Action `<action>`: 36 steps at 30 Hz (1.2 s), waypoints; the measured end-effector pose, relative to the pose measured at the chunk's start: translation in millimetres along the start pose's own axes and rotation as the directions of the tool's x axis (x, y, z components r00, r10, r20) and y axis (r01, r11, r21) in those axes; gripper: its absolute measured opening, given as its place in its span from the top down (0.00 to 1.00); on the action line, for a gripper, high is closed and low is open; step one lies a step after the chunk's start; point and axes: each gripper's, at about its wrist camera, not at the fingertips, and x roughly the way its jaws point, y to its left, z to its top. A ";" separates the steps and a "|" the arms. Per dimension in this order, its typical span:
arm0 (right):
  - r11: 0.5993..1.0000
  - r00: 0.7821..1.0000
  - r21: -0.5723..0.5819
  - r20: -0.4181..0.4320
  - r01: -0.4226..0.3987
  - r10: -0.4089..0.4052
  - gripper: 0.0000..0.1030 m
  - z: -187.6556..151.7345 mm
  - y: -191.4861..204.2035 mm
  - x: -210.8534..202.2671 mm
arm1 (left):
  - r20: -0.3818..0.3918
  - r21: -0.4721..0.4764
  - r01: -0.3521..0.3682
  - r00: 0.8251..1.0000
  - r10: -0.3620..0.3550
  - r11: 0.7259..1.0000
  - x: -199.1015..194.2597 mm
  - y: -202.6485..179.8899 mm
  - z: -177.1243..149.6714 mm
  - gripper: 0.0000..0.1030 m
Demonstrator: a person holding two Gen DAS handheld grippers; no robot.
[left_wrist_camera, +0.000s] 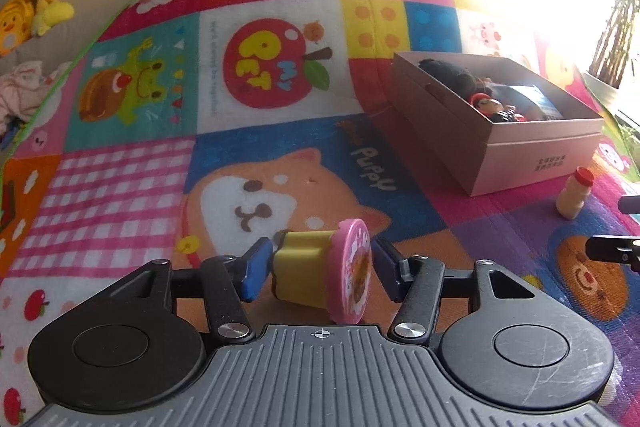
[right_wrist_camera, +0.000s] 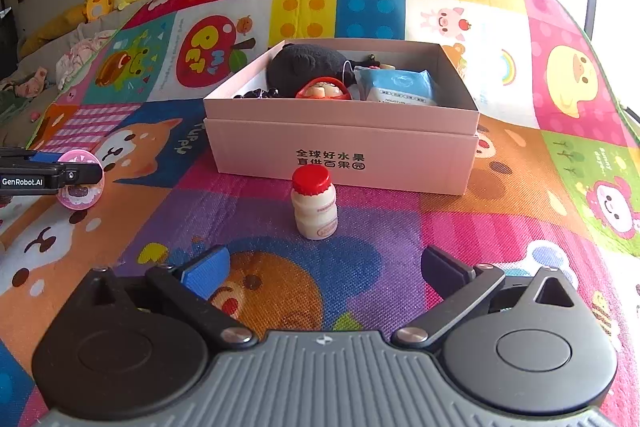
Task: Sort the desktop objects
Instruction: 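Grasp the pink-lidded yellow cup with the left tool while the right tool holds the bottle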
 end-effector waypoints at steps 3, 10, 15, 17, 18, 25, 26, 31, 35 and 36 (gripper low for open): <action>1.000 1.000 -0.002 -0.006 0.001 -0.001 0.00 -0.3 0.5 1.0 | -0.020 -0.076 0.143 0.989 -0.145 0.987 -2.0 -5.0 5.9 0.54; 1.000 1.000 -0.003 -0.015 0.006 -0.006 0.00 -0.4 1.2 1.8 | -0.048 -0.256 0.298 0.946 -0.320 0.919 11.8 -9.4 9.1 0.51; 1.000 1.000 -0.002 -0.017 0.005 -0.005 0.00 -0.4 1.2 2.3 | -0.052 -0.352 0.245 0.959 -0.280 0.903 19.0 17.5 3.1 0.42; 1.000 1.000 -0.005 -0.022 0.003 -0.003 0.00 -0.3 1.4 2.9 | -0.047 -0.337 0.197 0.973 -0.225 0.921 16.3 23.3 0.5 0.33; 1.000 1.000 -0.007 -0.022 0.003 -0.003 0.00 -0.4 1.9 2.6 | -0.043 -0.327 0.179 0.978 -0.204 0.928 14.5 25.7 -0.6 0.28; 0.999 1.000 -0.028 -0.025 -0.018 0.017 0.00 2.7 4.5 6.1 | -0.031 -0.175 0.105 0.993 -0.112 0.979 6.8 12.4 -6.1 0.10; 0.999 1.000 -0.032 -0.024 -0.019 0.018 0.04 4.0 5.1 7.8 | -0.029 -0.154 0.098 0.994 -0.104 0.983 6.2 9.1 -7.2 0.10; 0.997 1.000 -0.077 -0.009 0.006 -0.007 0.26 11.1 11.3 15.6 | -0.032 -0.043 0.096 0.995 -0.097 0.994 4.4 -6.7 -10.1 0.07; 0.994 1.000 -0.110 0.015 0.025 -0.023 0.36 15.0 14.8 17.9 | -0.045 -0.012 0.098 0.994 -0.098 0.995 4.6 -10.0 -12.4 0.07; 0.993 1.000 -0.114 0.017 0.024 -0.023 0.38 16.5 14.7 19.3 | -0.043 -0.016 0.099 0.994 -0.099 0.995 4.7 -9.7 -12.1 0.07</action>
